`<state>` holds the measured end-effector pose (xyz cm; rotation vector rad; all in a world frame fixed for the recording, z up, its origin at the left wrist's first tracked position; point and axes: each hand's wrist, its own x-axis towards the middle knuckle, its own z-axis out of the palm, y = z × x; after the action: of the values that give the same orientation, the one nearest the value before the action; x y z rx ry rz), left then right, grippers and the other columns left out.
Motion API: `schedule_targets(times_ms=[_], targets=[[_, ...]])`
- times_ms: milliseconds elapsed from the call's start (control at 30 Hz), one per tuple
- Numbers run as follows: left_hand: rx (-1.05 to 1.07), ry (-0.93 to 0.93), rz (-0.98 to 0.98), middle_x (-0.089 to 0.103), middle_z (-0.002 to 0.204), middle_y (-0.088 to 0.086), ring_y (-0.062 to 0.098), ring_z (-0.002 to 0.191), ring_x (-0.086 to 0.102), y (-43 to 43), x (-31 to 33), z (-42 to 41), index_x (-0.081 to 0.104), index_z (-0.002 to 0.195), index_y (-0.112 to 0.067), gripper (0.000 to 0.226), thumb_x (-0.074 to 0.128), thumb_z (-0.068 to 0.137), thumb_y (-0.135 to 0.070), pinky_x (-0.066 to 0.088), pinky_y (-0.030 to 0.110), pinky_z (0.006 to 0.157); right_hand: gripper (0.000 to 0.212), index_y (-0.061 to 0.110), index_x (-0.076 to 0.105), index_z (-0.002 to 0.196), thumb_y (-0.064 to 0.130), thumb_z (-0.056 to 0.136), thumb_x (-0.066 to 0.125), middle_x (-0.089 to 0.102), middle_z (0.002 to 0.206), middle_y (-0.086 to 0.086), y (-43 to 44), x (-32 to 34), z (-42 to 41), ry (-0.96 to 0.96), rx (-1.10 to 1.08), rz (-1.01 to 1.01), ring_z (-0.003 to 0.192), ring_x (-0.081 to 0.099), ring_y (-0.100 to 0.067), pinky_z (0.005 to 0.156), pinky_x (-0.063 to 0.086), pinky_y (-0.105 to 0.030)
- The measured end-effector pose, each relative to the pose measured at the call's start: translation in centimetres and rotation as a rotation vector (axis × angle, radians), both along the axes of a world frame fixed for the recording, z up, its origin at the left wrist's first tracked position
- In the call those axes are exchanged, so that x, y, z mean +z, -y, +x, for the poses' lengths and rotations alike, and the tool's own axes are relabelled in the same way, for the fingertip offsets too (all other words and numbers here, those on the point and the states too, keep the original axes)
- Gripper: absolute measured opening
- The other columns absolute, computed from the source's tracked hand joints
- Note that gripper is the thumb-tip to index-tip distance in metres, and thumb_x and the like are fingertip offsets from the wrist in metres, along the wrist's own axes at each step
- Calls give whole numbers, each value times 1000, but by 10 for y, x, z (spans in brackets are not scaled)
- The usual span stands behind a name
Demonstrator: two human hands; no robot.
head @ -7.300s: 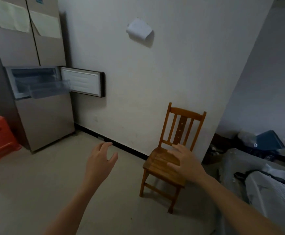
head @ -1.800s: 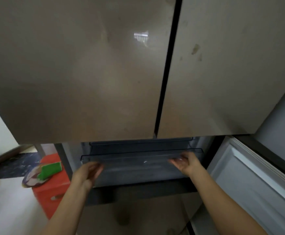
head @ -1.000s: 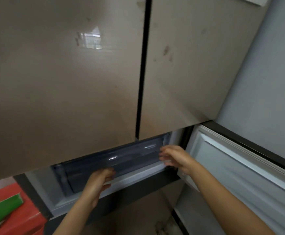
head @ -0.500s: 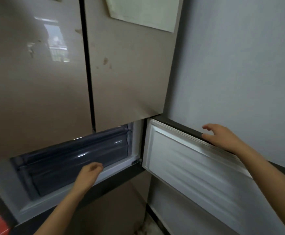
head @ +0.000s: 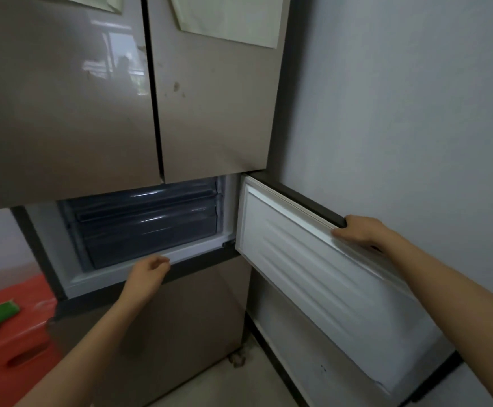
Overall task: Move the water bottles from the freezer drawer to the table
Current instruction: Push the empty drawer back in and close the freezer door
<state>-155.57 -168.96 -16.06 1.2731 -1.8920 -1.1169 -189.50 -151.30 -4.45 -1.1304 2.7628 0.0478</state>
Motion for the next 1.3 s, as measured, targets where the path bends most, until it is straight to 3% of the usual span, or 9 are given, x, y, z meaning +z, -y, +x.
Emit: schedule_targets(times_ms=[167, 267, 333, 600, 800, 967, 1100, 1200, 1300], targets=[[-47, -10, -64, 58, 121, 13, 14, 98, 49, -16, 13, 2, 56, 119, -5, 28, 48, 93, -14, 38, 29, 85, 44, 1, 48, 124, 31, 94, 40, 56, 123, -17, 4, 6, 41, 80, 88, 13, 108, 55, -29, 81, 39, -27], [-95, -20, -101, 59, 121, 12, 13, 98, 50, -17, 25, 7, 56, 118, -8, 28, 49, 93, -15, 38, 28, 83, 27, 3, 53, 103, 26, 93, 41, 57, 89, -8, 11, 9, 62, 247, 114, -71, 77, 52, -21, 67, 39, -26], [-140, -18, -120, 59, 122, 10, 14, 102, 51, -16, 35, 13, 56, 120, -10, 28, 49, 93, -16, 38, 26, 85, 19, 5, 52, 93, 21, 92, 42, 51, 80, -6, 17, 9, 77, 339, 112, -133, 74, 48, -20, 67, 40, -27], [-392, 96, -271, 54, 129, -2, 11, 116, 49, -4, 78, 52, 54, 124, -20, 32, 48, 94, -26, 37, 24, 94, 37, -5, 45, 129, 9, 95, 36, 54, 127, -19, 62, -19, 164, 251, 347, -259, 116, 50, -31, 96, 38, -34], [-596, 200, -248, 54, 123, -6, 7, 109, 51, 10, 101, 94, 56, 119, -25, 28, 48, 93, -31, 41, 30, 98, 59, 18, 18, 146, 9, 93, 40, 50, 135, -10, 111, -43, 217, 214, 494, -293, 119, 50, -25, 98, 39, -30], [-639, 487, -384, 52, 131, 1, 14, 114, 49, 29, 104, 130, 55, 122, -18, 33, 45, 94, -32, 42, 32, 97, 50, 20, 23, 139, 11, 92, 40, 53, 120, -12, 151, -60, 254, 146, 550, -359, 89, 55, -22, 73, 44, -29], [-496, 879, -745, 36, 146, 2, 21, 135, 26, 39, 93, 143, 52, 127, -13, 43, 38, 95, -38, 30, 38, 108, 40, 12, 40, 129, 6, 89, 43, 46, 133, -11, 173, -70, 265, 107, 595, -364, 118, 46, -24, 87, 38, -28], [-383, 900, -957, 58, 124, 10, 27, 120, 47, 36, 72, 142, 64, 108, -8, 39, 47, 89, -36, 41, 37, 97, 47, 10, 38, 134, 5, 88, 45, 36, 145, -8, 186, -78, 271, 81, 621, -379, 137, 29, -21, 106, 29, -28], [-348, 944, -929, 69, 96, 7, 22, 92, 61, 29, 51, 136, 70, 90, -10, 39, 54, 77, -43, 50, 29, 73, 55, 12, 30, 141, 7, 88, 46, 23, 153, -6, 193, -83, 274, 33, 651, -357, 143, 13, -18, 114, 18, -32]])
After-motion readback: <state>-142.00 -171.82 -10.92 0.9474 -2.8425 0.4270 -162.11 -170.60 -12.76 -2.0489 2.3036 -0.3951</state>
